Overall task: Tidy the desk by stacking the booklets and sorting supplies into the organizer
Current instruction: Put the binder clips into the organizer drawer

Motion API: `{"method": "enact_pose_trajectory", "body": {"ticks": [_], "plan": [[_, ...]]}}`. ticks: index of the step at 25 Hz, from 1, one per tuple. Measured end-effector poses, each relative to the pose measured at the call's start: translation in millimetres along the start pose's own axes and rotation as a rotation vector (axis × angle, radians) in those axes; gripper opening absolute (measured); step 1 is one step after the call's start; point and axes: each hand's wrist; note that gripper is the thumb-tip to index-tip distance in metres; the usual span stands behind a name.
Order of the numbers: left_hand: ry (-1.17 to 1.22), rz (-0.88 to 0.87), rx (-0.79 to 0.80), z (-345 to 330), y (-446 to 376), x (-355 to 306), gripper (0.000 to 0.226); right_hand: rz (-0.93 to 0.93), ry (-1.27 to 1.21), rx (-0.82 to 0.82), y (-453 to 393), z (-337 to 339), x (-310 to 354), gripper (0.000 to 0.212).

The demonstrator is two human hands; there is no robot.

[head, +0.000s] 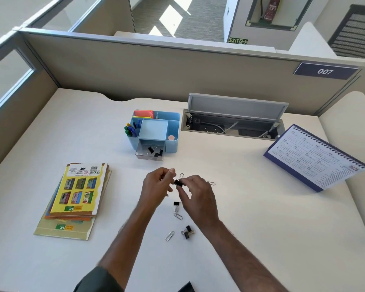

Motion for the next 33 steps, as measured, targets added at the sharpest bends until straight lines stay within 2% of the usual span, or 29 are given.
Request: {"method": "enact_pose_trajectory", "body": {"ticks": [4,9,14,21,24,27,33], "plan": [[0.056,-0.028,0.004,-5,7,-7,0.027,0.007,0.032,-0.02,-12,2,5,0.016],[0.081,-0.047,0.039,1,6,-11,0.01,0.005,0.02,-0.028,-22,0,7,0.018],[0.068,-0.06,-0.03,14,-9,-13,0.01,-0.031,-0.008,0.001,-22,-3,7,0.033],[-0.183,-0.128,-0.294,53,-73,-17,0.019,-0.072,0.05,0.119,1,-25,-12,0.029],[-0.412,-0.164,-0.303,50,-93,-22,0.021,-0.016,0.162,0.248,12,-43,-19,0.034],[-0.576,-0.128,-0.311,43,-108,-23,0.019,0.02,0.318,0.39,19,-57,-23,0.035],[-0.72,-0.092,-0.28,35,-121,-16,0.014,0.003,0.415,0.461,23,-68,-28,0.023]]}}
Point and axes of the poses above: each hand's wrist, its own y-axis away from the middle knuckle, its own z-axis out of the back of the hand, x = y × z, and after that the axes turned 9 degrees about y, right-handed
